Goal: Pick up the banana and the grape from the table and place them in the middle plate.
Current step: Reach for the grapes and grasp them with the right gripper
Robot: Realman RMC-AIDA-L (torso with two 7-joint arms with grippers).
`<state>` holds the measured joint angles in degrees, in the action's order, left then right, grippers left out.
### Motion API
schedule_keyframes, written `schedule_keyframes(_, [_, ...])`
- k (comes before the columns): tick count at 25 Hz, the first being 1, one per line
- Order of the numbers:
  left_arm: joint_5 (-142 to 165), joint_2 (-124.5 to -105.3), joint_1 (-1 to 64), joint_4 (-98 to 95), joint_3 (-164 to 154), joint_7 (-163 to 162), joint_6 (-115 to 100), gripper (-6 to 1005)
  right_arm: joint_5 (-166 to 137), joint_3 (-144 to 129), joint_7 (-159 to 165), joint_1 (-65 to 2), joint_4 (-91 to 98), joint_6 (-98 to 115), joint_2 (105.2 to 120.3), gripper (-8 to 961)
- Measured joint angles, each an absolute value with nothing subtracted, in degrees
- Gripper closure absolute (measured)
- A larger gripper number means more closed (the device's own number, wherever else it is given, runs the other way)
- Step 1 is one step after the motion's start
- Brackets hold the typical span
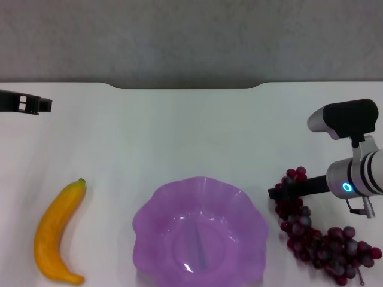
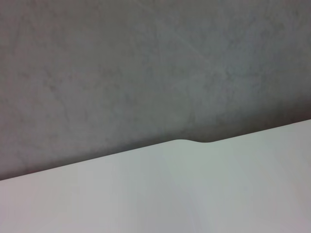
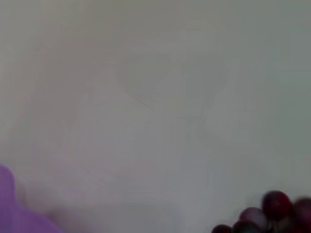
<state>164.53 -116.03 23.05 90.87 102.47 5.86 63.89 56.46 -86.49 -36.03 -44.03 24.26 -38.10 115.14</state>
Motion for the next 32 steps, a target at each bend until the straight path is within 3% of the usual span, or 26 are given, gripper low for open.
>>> schedule_keyframes(18, [164.5, -116.0, 23.2, 90.7, 102.6, 5.9, 63.9, 321, 54.8, -87.0, -36.3, -44.3, 23.9, -38.8, 114.96, 271])
schedule_keyframes(32, [164.5, -115.91, 22.7, 90.6, 102.6, 5.9, 63.9, 321, 54.3, -86.6, -36.5, -42.9, 25.7, -37.9, 114.86, 409])
